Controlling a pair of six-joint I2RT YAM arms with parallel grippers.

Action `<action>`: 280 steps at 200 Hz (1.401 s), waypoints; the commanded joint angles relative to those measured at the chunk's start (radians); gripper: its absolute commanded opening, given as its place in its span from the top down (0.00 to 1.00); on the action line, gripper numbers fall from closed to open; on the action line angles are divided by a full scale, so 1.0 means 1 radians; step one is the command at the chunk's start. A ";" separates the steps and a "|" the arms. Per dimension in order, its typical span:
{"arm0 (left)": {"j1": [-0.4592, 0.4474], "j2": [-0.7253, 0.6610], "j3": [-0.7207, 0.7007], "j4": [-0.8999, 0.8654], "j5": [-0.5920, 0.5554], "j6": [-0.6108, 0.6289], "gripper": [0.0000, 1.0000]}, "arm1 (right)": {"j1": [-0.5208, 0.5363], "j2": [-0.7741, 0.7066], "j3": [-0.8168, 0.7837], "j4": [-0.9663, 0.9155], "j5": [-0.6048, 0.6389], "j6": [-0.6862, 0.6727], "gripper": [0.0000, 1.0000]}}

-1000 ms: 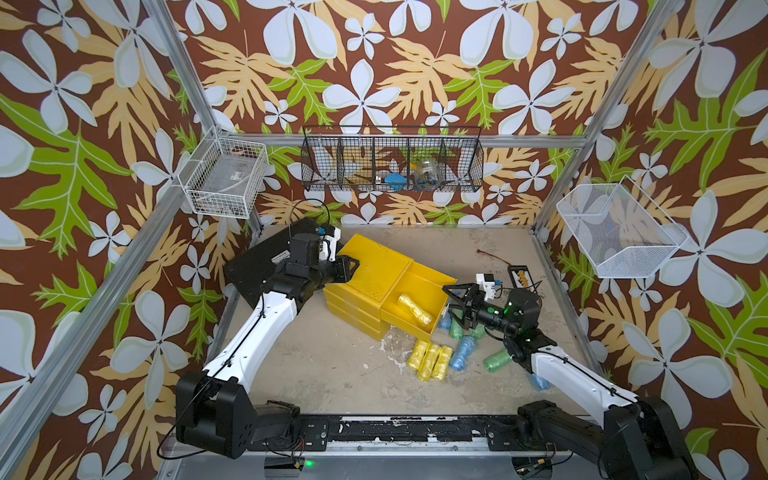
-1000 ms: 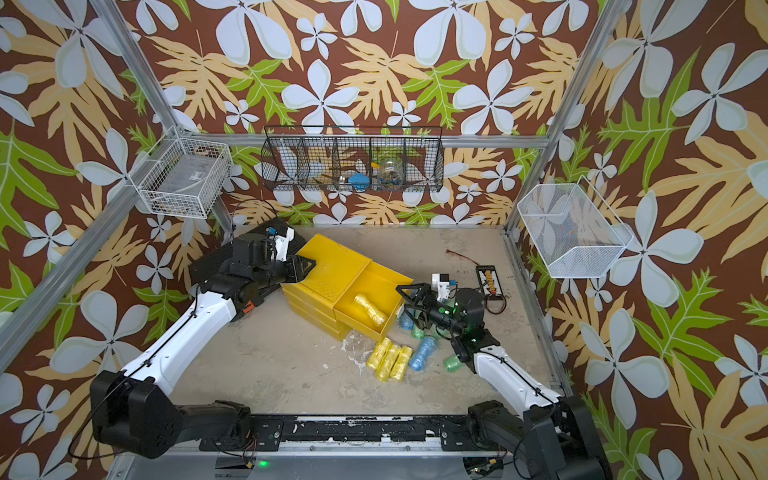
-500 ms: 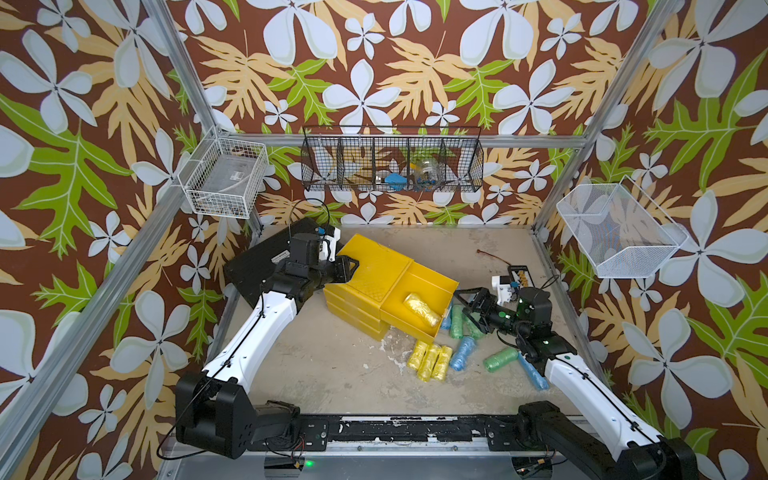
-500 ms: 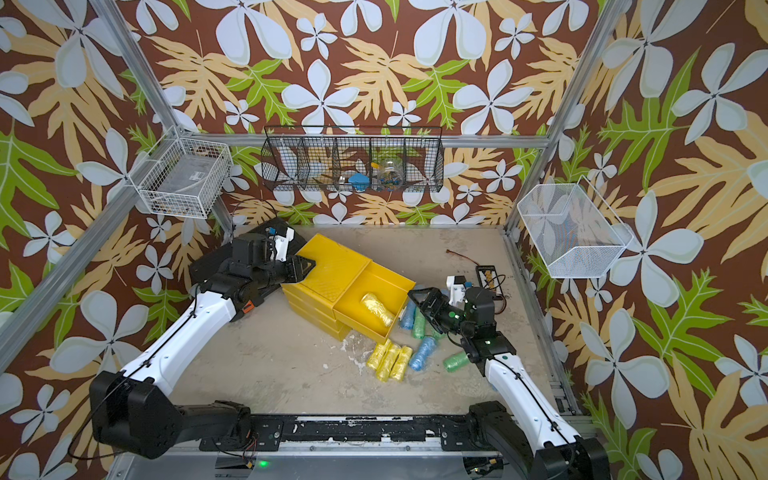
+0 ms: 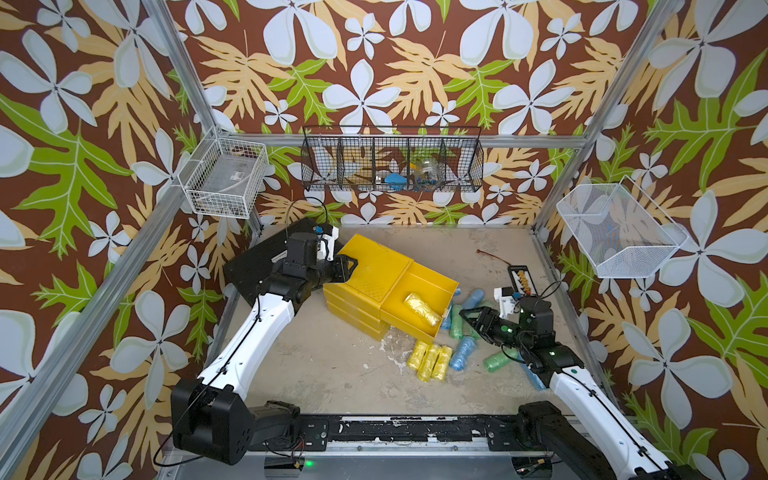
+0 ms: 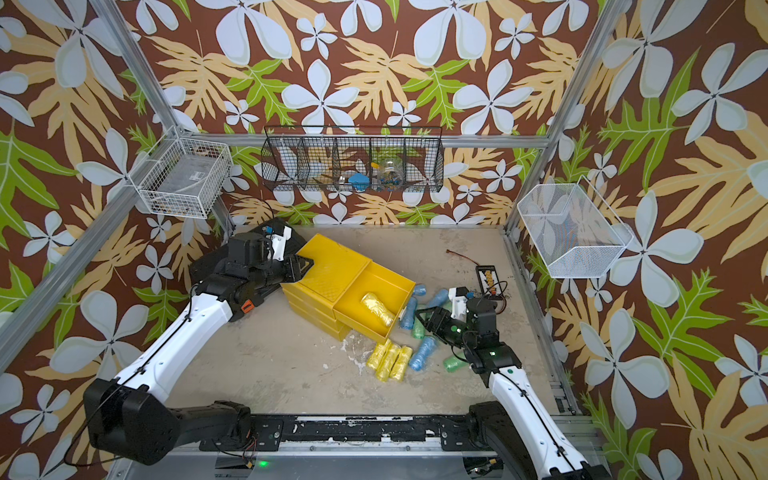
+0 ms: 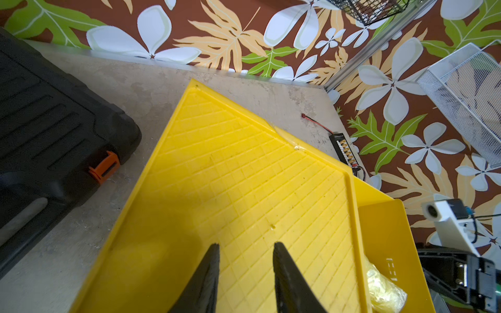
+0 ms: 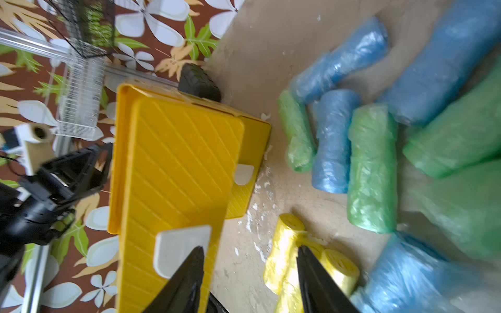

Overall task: Sort the rolls of trash bags by color and place them into the drawer
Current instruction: Pick up the roll of trash bags from the center of the board.

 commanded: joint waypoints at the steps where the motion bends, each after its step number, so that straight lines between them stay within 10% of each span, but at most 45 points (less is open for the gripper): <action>1: 0.002 -0.016 0.014 -0.016 -0.014 0.007 0.63 | 0.014 -0.005 -0.039 -0.067 -0.025 -0.065 0.54; 72: 0.002 -0.032 -0.013 -0.016 -0.019 0.006 0.63 | 0.248 0.020 -0.135 -0.003 0.066 0.026 0.55; 228: 0.002 -0.027 -0.041 0.010 0.003 -0.001 0.63 | 0.372 0.154 -0.272 0.249 0.145 0.173 0.43; 280: 0.002 -0.022 -0.054 0.015 0.004 -0.003 0.63 | 0.370 0.217 -0.254 0.299 0.164 0.159 0.62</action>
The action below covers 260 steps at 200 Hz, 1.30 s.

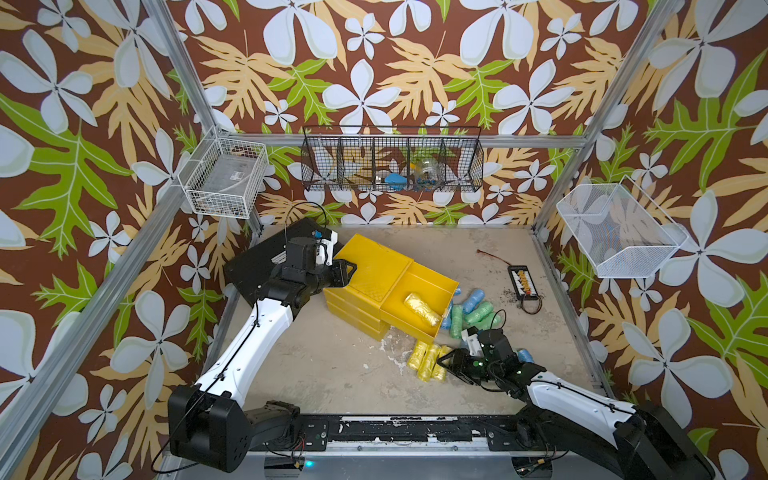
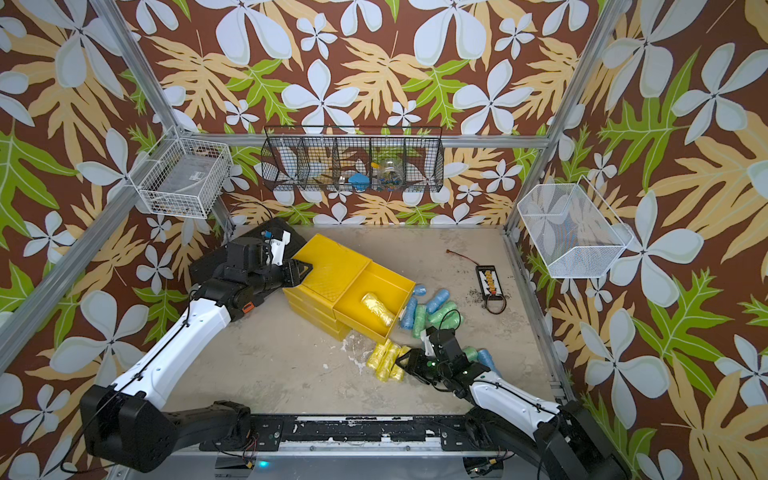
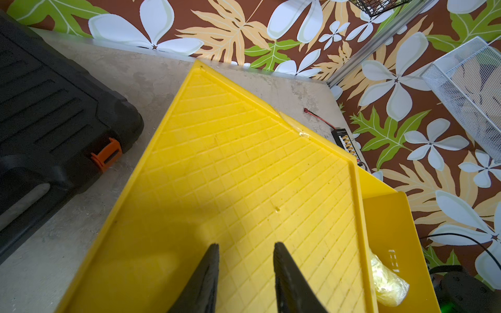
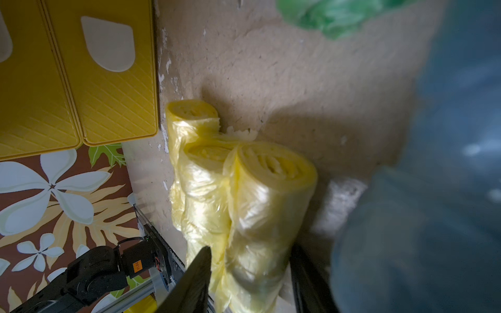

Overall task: Sort the rolls of trash bags by color and place them into the drawer
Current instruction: Pick up the roll of trash bags from the center of the board, then place the roll of trash bags in the drawer.

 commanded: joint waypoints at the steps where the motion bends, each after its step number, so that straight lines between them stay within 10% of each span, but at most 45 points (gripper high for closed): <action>1: 0.002 0.004 -0.007 0.019 0.006 0.001 0.63 | 0.000 0.015 0.015 0.043 0.027 -0.009 0.63; 63: 0.002 0.010 -0.005 0.020 0.002 0.005 0.63 | -0.017 -0.211 0.097 -0.226 0.151 -0.080 0.87; 118: 0.002 0.014 0.013 0.013 0.000 0.011 0.63 | -0.254 -0.332 0.249 -0.481 0.112 -0.257 0.97; 213: 0.002 0.030 0.025 0.011 0.003 0.013 0.63 | -0.267 -0.083 0.792 -0.564 0.123 -0.572 1.00; 260: 0.002 0.041 0.031 0.010 0.001 0.013 0.63 | -0.039 0.105 1.002 -0.655 0.202 -0.718 1.00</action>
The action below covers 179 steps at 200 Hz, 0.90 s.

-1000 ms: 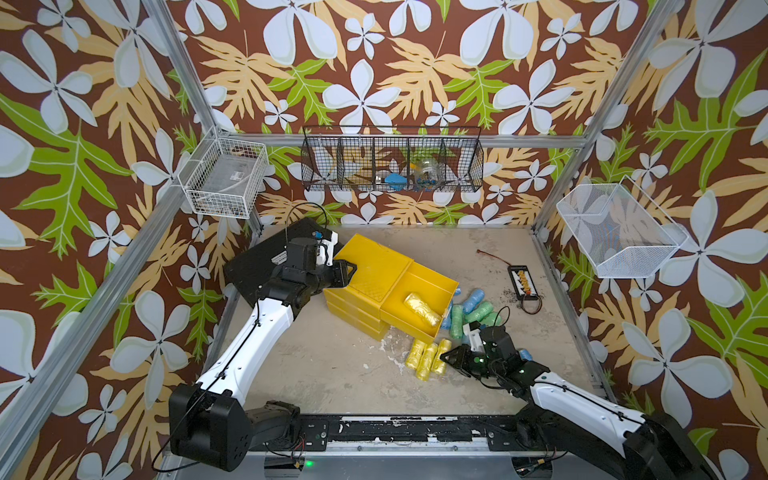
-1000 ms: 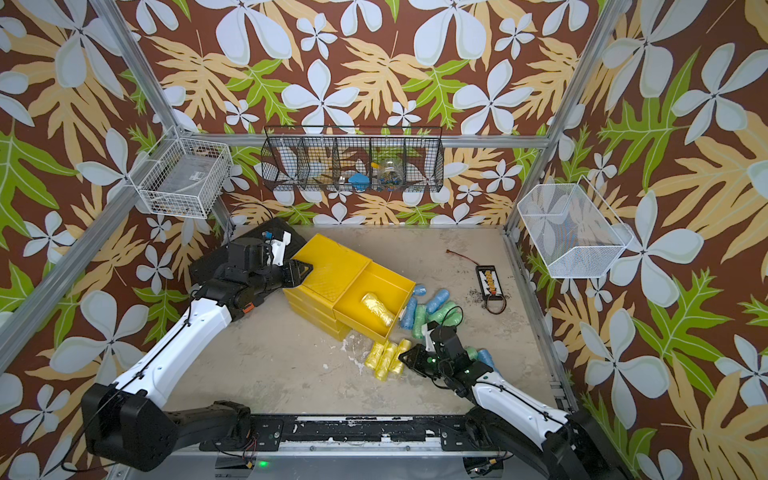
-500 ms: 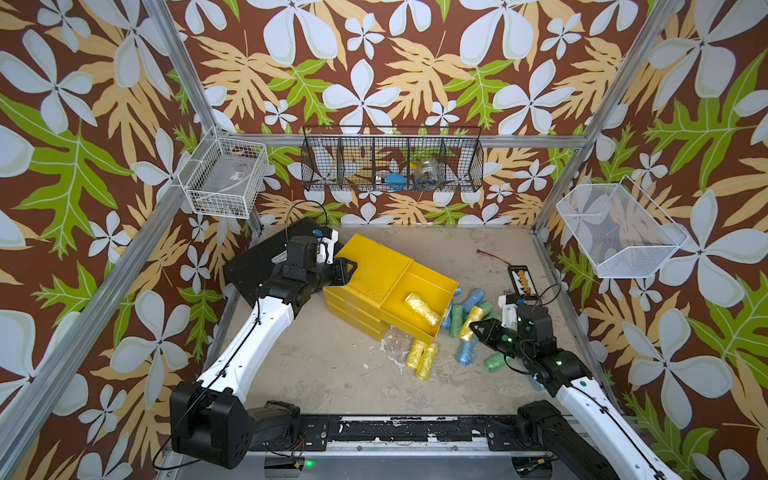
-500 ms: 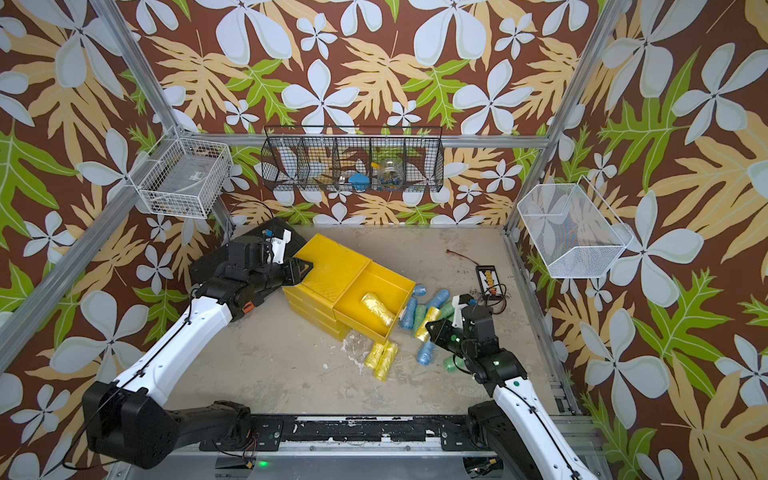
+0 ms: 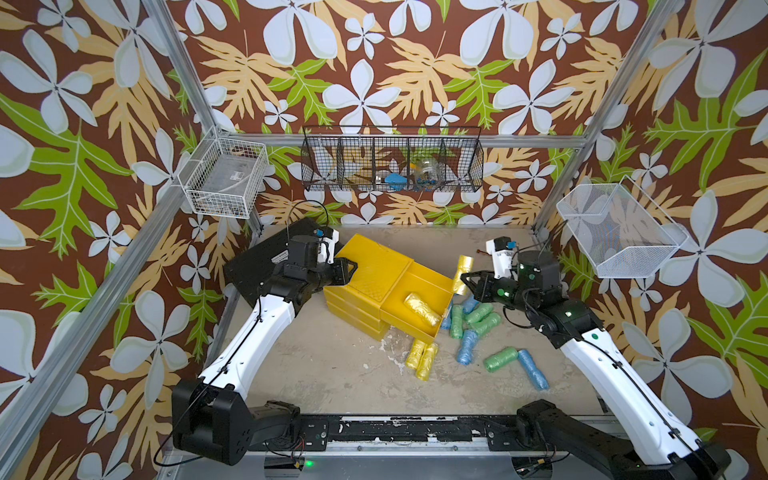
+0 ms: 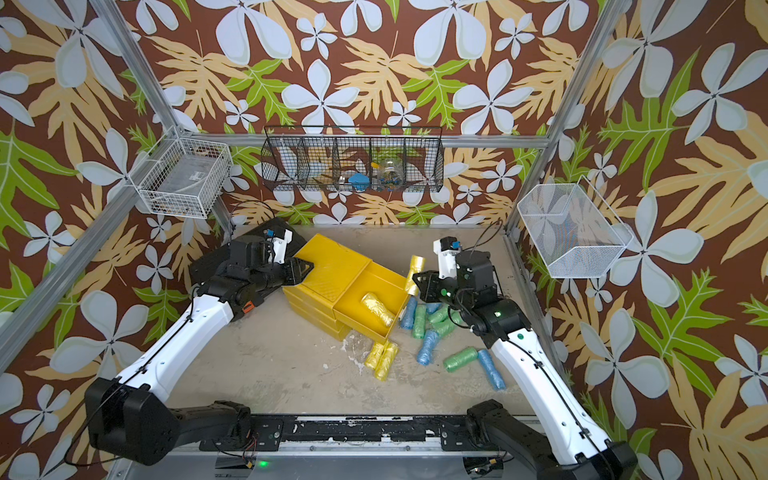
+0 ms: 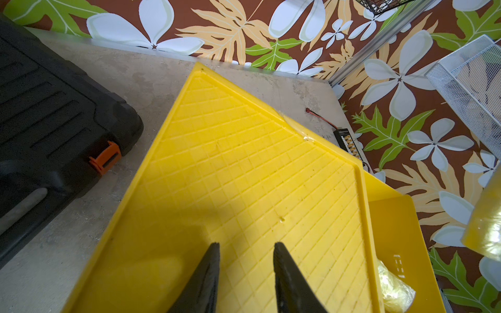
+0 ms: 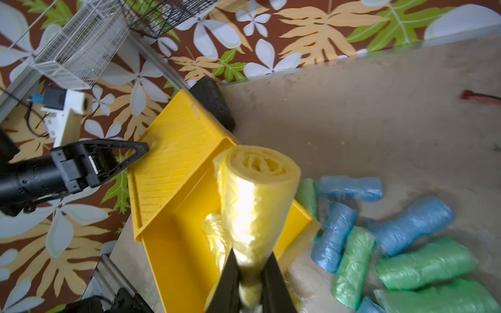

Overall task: Sort the rolls of trash bags by color and place them into the drawer
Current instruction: Place the roll of trash bags in the drawer.

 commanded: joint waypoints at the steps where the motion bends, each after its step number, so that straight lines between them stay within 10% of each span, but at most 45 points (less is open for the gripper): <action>1: 0.002 0.006 0.012 0.004 0.001 0.006 0.63 | 0.105 0.068 0.071 -0.063 0.055 -0.115 1.00; 116: 0.002 0.013 0.019 -0.002 -0.002 0.011 0.63 | 0.340 0.269 0.171 -0.220 0.142 -0.249 1.00; 179: 0.003 0.016 0.019 -0.004 -0.001 0.011 0.63 | 0.344 0.253 0.158 -0.179 0.181 -0.223 0.59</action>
